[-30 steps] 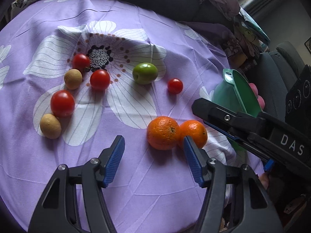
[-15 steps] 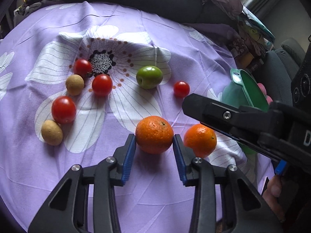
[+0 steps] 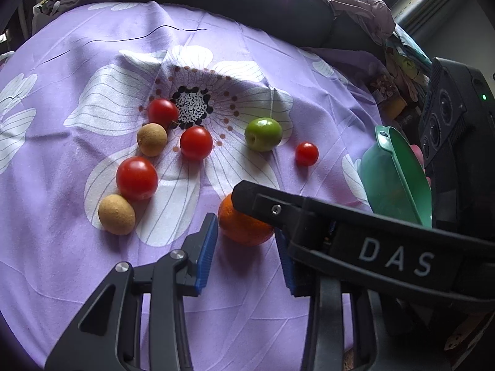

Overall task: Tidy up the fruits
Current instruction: 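Reach the right gripper toward the orange and close on it, then lift the orange with the right gripper and carry it over the green basin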

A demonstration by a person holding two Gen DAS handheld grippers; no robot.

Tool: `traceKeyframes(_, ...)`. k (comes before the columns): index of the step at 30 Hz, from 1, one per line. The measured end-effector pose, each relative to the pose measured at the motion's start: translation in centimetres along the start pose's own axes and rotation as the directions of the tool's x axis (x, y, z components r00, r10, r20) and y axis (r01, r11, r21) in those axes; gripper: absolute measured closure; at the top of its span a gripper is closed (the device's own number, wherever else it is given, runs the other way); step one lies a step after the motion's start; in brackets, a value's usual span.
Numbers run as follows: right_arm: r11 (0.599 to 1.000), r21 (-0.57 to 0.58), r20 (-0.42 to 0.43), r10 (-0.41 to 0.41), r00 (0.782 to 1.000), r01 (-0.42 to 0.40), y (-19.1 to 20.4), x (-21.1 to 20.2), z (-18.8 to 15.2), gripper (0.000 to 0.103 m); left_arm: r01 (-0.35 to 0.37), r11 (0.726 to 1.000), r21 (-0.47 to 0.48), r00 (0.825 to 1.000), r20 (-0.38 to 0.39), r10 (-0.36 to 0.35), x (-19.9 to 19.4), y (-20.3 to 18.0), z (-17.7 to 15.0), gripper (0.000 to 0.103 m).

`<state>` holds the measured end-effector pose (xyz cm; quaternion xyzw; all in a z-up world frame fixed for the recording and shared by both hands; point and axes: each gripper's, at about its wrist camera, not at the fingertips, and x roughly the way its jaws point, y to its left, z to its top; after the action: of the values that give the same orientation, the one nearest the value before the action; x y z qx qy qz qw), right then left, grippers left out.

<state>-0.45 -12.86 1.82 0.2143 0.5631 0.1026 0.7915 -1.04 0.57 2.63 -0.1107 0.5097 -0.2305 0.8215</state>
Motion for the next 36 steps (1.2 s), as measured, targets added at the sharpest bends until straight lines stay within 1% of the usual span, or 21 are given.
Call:
traceKeyframes(5, 0.999, -0.027, -0.018, -0.03, 0.999, 0.029, 0.2, 0.6, -0.1, 0.059, 0.013, 1.0, 0.001, 1.0, -0.018, -0.013, 0.1, 0.1, -0.2, 0.063)
traceKeyframes(10, 0.994, -0.08, 0.002, -0.08, 0.997, 0.08, 1.0, 1.1, -0.3, 0.059, 0.008, 1.0, 0.028, 1.0, -0.01, -0.008, 0.1, -0.1, -0.4, 0.065)
traceKeyframes(14, 0.993, -0.097, 0.018, -0.071, 0.997, 0.072, 0.8, 0.8, -0.5, 0.058, -0.003, 0.998, 0.055, 1.0, 0.007, 0.002, 0.0, -0.9, -0.3, 0.066)
traceKeyframes(16, 0.995, -0.089, 0.044, -0.049, 0.998, 0.053, 0.5, 0.3, -0.6, 0.058, -0.013, 0.997, 0.078, 0.999, 0.031, 0.01, -0.4, -1.6, -0.3, 0.066)
traceKeyframes(17, 0.995, -0.088, 0.061, -0.043, 0.997, 0.048, 0.6, -0.2, -0.7, 0.058, -0.006, 0.996, 0.09, 0.999, 0.045, 0.002, -0.7, -2.0, -0.2, 0.066)
traceKeyframes(21, 0.994, -0.095, 0.166, -0.032, 0.986, 0.048, 0.5, -3.6, -1.0, 0.058, -0.002, 0.986, 0.166, 0.991, 0.132, -0.02, -2.7, -4.7, -0.1, 0.066)
traceKeyframes(24, 0.995, -0.09, 0.263, -0.017, 0.965, 0.042, 0.1, -6.9, -1.5, 0.058, 0.01, 0.969, 0.246, 0.98, 0.192, -0.059, -4.1, -7.2, 0.0, 0.066)
traceKeyframes(26, 0.996, -0.078, 0.331, -0.017, 0.943, 0.046, -0.3, -9.2, -1.9, 0.058, 0.026, 0.953, 0.302, 0.971, 0.218, -0.096, -4.9, -9.2, 0.1, 0.066)
traceKeyframes(29, 0.999, -0.031, 0.422, -0.025, 0.906, 0.042, -1.8, -12.4, -2.6, 0.058, 0.038, 0.918, 0.394, 0.962, 0.233, -0.14, -5.3, -12.2, 0.2, 0.066)
traceKeyframes(32, 0.999, 0.028, 0.495, -0.033, 0.868, 0.023, -3.9, -14.9, -3.4, 0.058, 0.058, 0.879, 0.474, 0.957, 0.224, -0.184, -5.0, -15.2, 0.0, 0.066)
traceKeyframes(36, 0.992, 0.124, 0.56, -0.075, 0.825, 0.005, -7.1, -17.3, -4.2, 0.058, 0.097, 0.824, 0.559, 0.955, 0.181, -0.236, -3.9, -18.5, -0.4, 0.066)
